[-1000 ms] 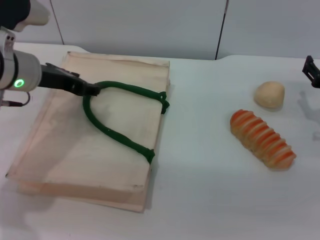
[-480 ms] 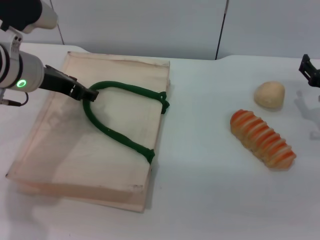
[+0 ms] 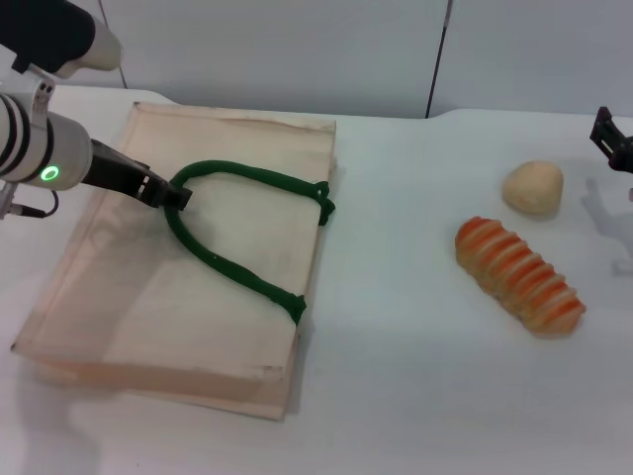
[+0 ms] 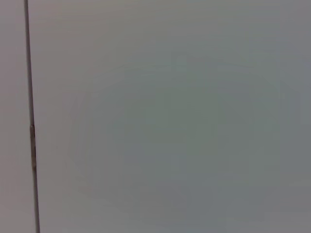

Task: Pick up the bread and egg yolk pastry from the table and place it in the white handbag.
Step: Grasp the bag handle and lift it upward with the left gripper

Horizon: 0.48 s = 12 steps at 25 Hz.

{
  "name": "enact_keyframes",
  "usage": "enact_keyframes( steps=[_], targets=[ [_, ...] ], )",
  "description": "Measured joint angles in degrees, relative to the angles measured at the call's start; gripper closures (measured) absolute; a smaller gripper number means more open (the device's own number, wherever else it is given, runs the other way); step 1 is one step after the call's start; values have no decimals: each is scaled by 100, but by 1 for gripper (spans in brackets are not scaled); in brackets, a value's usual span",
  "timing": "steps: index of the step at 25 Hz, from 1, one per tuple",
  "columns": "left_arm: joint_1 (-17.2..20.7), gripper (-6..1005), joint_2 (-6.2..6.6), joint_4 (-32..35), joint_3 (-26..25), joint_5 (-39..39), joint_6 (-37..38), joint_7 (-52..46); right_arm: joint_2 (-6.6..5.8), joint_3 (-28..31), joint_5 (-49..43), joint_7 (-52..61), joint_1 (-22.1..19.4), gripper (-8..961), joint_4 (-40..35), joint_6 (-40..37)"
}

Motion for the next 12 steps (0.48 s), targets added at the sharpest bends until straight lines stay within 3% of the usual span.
enact_keyframes(
  steps=[12],
  targets=[
    [-231,288,-5,-540,148,68,515,13,8,0,0,0,34,117,1,5]
  ],
)
